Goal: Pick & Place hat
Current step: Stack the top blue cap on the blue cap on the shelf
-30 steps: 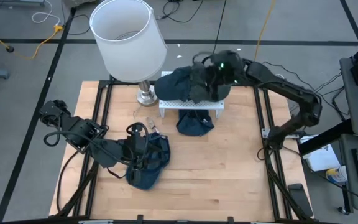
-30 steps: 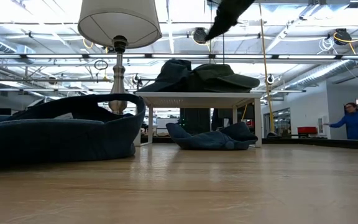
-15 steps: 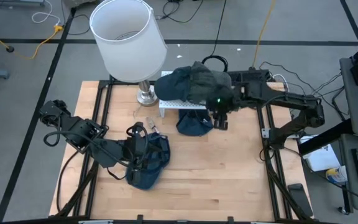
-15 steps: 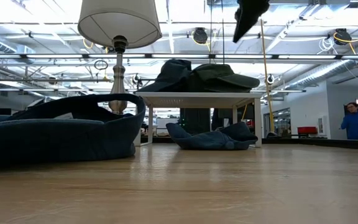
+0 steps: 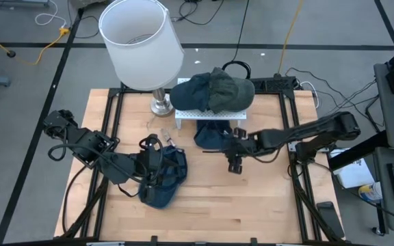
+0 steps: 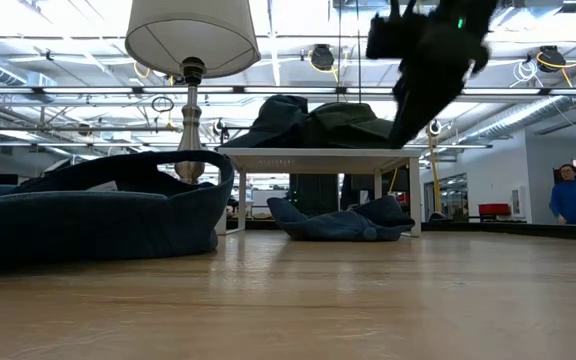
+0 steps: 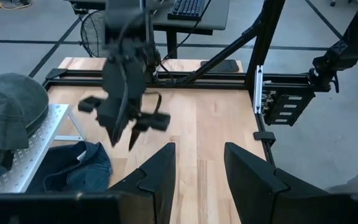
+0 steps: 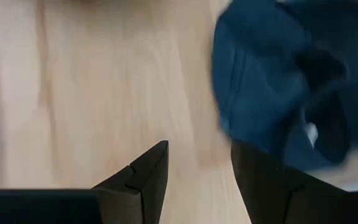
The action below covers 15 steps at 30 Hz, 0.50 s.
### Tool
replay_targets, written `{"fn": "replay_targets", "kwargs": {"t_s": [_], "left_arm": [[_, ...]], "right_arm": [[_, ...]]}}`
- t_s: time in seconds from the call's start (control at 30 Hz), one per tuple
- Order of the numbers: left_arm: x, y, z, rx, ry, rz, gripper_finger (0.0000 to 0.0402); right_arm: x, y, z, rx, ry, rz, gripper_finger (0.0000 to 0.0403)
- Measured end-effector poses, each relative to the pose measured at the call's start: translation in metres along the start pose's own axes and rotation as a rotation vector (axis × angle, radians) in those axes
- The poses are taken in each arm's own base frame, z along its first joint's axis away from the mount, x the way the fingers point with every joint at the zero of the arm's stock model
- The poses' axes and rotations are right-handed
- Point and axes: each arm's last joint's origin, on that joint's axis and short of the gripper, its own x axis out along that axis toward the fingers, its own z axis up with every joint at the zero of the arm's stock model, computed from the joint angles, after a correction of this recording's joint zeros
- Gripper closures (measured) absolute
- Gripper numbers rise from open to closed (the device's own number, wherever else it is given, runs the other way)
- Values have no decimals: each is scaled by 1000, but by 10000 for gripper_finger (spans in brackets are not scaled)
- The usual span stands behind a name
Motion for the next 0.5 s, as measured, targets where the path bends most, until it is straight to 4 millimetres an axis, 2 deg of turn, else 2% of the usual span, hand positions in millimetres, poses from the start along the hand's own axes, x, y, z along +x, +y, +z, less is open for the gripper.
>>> {"fn": "replay_targets", "kwargs": {"t_s": [0.13,0.27,0.5], "left_arm": [[0,0,0,-1,0,0,261],[0,0,0,-3,0,0,261],[1,1,1,-6,-1,5,261]], "right_arm": [[26,2,-19,-7,-92,9,236],[43,-6,-34,32,-160,5,236],[54,-20,-42,-14,-223,-66,236]]}}
